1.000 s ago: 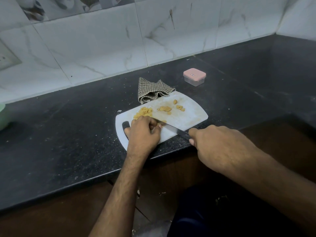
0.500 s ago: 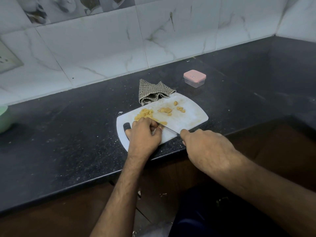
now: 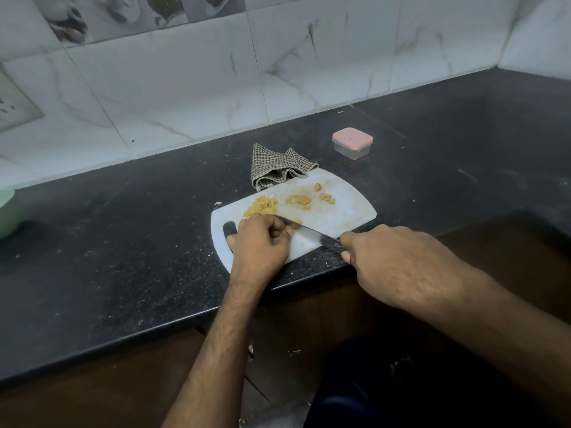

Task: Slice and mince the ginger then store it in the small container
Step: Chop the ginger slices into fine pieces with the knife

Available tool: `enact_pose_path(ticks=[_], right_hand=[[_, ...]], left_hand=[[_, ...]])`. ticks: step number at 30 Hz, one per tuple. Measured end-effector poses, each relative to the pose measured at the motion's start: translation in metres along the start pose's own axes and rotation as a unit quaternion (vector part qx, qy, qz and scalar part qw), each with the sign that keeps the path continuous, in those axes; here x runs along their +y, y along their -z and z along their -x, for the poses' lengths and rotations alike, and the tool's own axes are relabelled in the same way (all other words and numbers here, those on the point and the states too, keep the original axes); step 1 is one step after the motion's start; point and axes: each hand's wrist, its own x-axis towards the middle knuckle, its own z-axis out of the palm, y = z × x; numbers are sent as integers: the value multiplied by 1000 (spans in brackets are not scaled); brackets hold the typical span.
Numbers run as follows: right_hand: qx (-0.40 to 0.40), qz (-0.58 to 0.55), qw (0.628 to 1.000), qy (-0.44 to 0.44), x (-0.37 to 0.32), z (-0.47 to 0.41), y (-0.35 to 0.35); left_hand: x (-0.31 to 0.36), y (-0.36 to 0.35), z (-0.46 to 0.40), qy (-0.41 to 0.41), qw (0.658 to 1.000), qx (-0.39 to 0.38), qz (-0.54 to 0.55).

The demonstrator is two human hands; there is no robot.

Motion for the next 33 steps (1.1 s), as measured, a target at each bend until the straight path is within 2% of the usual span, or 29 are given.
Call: enact_pose_path(ticks=[20, 29, 33], right_hand=[[-48, 10, 999, -10, -5, 0, 0], [-42, 108, 993, 5, 4, -8, 24], [-110, 138, 984, 25, 11, -19, 37]], left_hand=[[-3, 1, -1, 16, 999, 8, 37], [-6, -1, -4, 21, 997, 17, 68], [-6, -1, -4, 46, 994, 13, 94]])
